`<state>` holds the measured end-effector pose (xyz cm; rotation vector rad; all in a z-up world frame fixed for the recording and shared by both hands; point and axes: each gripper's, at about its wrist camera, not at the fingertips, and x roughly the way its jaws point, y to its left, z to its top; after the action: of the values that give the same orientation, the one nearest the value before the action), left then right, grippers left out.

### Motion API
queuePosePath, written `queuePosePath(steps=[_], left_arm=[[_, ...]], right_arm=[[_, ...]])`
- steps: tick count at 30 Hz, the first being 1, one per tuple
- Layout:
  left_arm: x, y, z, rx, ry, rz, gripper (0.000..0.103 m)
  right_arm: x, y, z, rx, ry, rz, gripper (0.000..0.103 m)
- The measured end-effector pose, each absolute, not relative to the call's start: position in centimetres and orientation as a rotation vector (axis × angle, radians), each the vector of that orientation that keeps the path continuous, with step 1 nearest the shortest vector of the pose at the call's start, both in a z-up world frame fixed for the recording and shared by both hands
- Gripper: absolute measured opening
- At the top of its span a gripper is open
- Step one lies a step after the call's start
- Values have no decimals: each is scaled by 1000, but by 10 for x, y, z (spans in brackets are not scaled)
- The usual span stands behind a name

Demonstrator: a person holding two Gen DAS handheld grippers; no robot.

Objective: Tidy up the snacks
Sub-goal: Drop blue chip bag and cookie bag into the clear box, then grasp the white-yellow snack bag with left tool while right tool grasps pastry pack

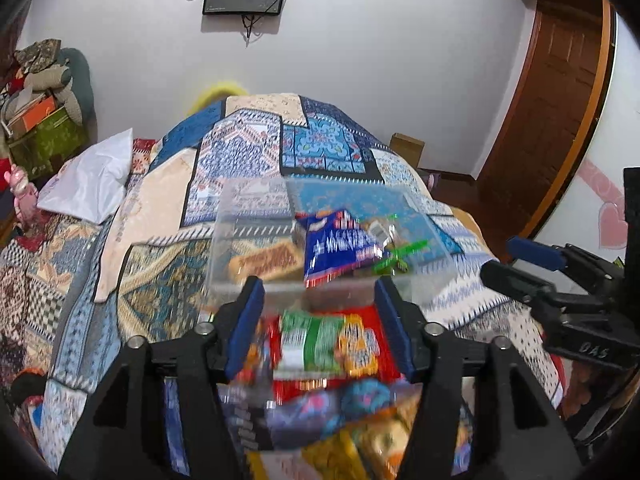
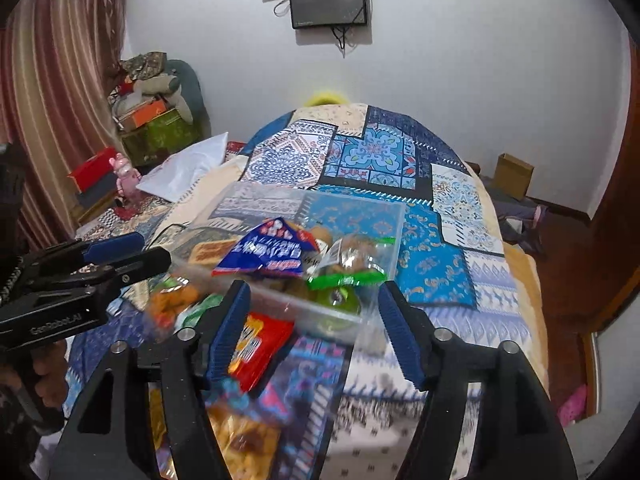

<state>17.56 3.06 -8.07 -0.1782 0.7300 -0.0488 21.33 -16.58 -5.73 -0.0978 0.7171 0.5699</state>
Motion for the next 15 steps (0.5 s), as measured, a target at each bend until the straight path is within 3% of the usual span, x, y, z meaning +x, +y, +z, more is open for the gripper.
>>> queuePosePath(steps=[6, 15], left_arm=[[142, 35, -94, -174, 769, -29, 67], [109, 39, -138, -208, 889, -20, 67]], right_arm=[[185, -170, -63, -98, 733, 589, 64], [156, -172, -96, -62, 834, 612, 64]])
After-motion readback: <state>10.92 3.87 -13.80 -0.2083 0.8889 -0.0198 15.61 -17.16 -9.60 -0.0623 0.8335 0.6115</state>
